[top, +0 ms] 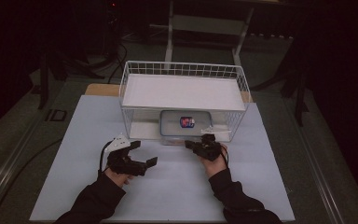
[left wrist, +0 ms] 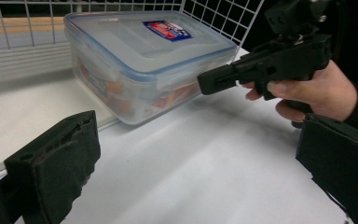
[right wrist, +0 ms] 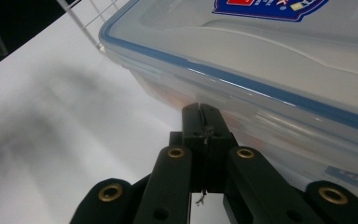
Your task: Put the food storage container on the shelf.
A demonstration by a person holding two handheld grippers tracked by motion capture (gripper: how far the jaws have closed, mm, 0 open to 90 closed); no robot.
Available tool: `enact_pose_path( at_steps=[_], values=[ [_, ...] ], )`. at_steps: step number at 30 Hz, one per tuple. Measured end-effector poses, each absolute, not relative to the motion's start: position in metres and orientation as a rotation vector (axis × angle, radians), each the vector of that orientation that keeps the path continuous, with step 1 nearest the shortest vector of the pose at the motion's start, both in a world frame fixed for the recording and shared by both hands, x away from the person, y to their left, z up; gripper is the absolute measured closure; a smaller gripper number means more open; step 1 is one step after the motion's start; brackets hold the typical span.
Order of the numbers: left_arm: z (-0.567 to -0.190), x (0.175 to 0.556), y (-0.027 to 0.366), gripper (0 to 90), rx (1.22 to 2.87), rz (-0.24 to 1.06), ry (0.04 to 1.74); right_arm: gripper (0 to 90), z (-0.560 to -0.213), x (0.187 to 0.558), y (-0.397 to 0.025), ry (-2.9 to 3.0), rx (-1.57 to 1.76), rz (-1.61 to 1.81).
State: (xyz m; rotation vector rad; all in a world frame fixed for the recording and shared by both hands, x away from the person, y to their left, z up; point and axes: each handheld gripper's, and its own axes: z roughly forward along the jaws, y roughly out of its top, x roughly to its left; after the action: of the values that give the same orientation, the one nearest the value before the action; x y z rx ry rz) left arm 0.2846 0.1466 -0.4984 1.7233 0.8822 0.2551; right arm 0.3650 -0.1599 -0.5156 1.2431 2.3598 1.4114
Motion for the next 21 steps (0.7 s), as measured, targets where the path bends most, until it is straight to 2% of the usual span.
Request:
enact_pose_path(
  at_steps=[21],
  values=[
    [-0.499,0.282,0.15,0.0,1.708,0.283,0.871,90.0,-0.515,0.41,-0.149,2.269,1.3,1.382]
  ],
)
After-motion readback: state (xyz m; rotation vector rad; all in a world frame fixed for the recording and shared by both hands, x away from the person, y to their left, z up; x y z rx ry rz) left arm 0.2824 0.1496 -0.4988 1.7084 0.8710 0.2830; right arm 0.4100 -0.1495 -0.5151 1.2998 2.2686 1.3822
